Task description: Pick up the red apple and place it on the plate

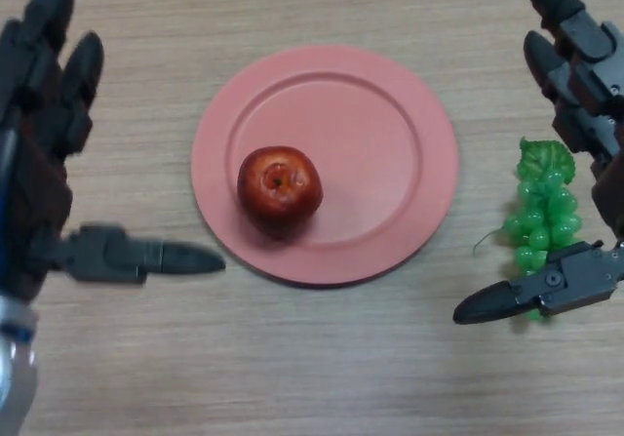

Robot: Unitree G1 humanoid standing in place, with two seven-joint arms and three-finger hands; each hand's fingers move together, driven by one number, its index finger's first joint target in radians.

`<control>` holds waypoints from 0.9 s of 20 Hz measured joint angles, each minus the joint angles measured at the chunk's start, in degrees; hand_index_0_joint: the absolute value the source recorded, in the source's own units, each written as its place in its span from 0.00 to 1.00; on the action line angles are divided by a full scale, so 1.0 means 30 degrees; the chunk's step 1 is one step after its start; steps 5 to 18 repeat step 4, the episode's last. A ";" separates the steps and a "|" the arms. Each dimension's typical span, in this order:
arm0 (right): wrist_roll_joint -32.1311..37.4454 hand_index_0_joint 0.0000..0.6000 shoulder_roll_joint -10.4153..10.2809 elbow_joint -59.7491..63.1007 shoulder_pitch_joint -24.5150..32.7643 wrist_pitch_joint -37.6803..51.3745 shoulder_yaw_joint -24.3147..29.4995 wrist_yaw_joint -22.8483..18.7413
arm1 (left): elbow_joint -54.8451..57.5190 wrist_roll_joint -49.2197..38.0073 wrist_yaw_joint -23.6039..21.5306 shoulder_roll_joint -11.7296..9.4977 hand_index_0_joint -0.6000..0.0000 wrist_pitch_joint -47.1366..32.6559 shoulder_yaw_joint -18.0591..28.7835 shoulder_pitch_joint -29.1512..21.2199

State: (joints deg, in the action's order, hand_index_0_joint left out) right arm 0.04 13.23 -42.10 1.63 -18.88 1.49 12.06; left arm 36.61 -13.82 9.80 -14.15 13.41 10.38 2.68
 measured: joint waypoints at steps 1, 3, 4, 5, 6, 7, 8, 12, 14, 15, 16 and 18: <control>0.0000 0.00 -0.0013 0.0195 -0.0037 0.0007 -0.0034 0.0000 | -0.0496 0.0001 0.0052 0.0059 1.00 -0.0224 0.0197 0.0015; -0.0157 0.00 -0.0045 0.0247 -0.0189 0.0012 -0.0239 -0.0160 | -0.0786 -0.0004 -0.0142 0.0053 1.00 -0.0231 0.1330 -0.0058; -0.0423 0.00 -0.0104 0.0247 -0.0135 0.0012 -0.0712 -0.0381 | -0.0655 -0.0001 -0.0544 -0.0006 1.00 -0.0249 0.1336 -0.0107; -0.0423 0.00 -0.0104 0.0247 -0.0135 0.0012 -0.0712 -0.0381 | -0.0655 -0.0001 -0.0544 -0.0006 1.00 -0.0249 0.1336 -0.0107; -0.0423 0.00 -0.0104 0.0247 -0.0135 0.0012 -0.0712 -0.0381 | -0.0655 -0.0001 -0.0544 -0.0006 1.00 -0.0249 0.1336 -0.0107; -0.0423 0.00 -0.0104 0.0247 -0.0135 0.0012 -0.0712 -0.0381 | -0.0655 -0.0001 -0.0544 -0.0006 1.00 -0.0249 0.1336 -0.0107; -0.0423 0.00 -0.0104 0.0247 -0.0135 0.0012 -0.0712 -0.0381 | -0.0655 -0.0001 -0.0544 -0.0006 1.00 -0.0249 0.1336 -0.0107; -0.0423 0.00 -0.0104 0.0247 -0.0135 0.0012 -0.0712 -0.0381 | -0.0655 -0.0001 -0.0544 -0.0006 1.00 -0.0249 0.1336 -0.0107; -0.0423 0.00 -0.0104 0.0247 -0.0135 0.0012 -0.0712 -0.0381 | -0.0655 -0.0001 -0.0544 -0.0006 1.00 -0.0249 0.1336 -0.0107; -0.0423 0.00 -0.0104 0.0247 -0.0135 0.0012 -0.0712 -0.0381 | -0.0655 -0.0001 -0.0544 -0.0006 1.00 -0.0249 0.1336 -0.0107; -0.0423 0.00 -0.0104 0.0247 -0.0135 0.0012 -0.0712 -0.0381 | -0.0655 -0.0001 -0.0544 -0.0006 1.00 -0.0249 0.1336 -0.0107; -0.0423 0.00 -0.0104 0.0247 -0.0135 0.0012 -0.0712 -0.0381 | -0.0655 -0.0001 -0.0544 -0.0006 1.00 -0.0249 0.1336 -0.0107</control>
